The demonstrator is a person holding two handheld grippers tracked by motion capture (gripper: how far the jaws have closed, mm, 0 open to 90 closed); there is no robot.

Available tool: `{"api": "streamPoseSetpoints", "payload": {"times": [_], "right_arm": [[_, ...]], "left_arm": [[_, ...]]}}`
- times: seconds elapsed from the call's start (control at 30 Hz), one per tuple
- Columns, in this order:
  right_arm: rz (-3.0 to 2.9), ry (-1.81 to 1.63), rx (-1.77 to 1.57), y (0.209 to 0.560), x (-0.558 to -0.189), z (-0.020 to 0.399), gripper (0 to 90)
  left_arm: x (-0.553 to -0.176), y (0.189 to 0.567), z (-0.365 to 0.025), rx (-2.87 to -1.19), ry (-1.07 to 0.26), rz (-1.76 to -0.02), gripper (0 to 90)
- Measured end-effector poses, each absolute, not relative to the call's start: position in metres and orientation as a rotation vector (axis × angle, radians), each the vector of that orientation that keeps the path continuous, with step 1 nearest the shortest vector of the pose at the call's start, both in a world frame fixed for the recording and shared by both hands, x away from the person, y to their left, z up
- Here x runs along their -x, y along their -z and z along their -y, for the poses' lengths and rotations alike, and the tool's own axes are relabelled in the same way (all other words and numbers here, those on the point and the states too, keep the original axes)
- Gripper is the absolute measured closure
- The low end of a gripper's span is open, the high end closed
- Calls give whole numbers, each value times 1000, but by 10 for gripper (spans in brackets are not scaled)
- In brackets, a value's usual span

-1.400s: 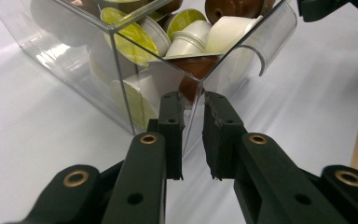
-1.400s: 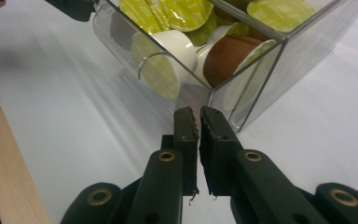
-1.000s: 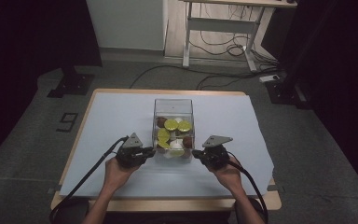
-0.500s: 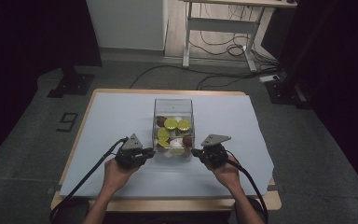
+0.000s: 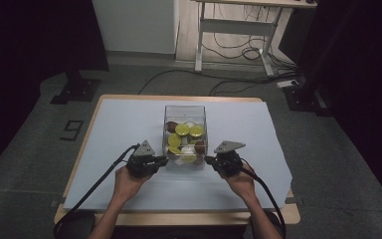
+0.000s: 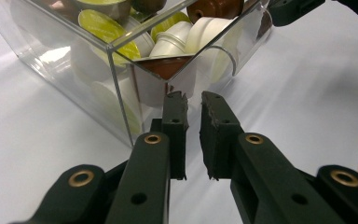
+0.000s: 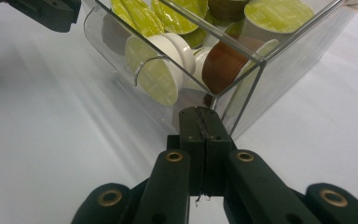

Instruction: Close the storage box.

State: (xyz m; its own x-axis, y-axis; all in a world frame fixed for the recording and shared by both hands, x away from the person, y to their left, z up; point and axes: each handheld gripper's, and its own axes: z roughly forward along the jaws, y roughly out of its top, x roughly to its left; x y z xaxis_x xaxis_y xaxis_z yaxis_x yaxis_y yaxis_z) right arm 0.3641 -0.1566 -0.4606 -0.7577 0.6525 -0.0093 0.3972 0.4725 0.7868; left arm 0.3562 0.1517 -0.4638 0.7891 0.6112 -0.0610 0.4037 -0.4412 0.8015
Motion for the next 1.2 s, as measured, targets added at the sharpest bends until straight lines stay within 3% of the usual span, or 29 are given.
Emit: {"api": "streamPoseSetpoints", "payload": {"times": [1.2], "right_arm": [[-2375, -1141, -906, 468, -386, 142, 797]], "left_arm": [[-380, 469, -142, -2081, -378, -791, 779]]}}
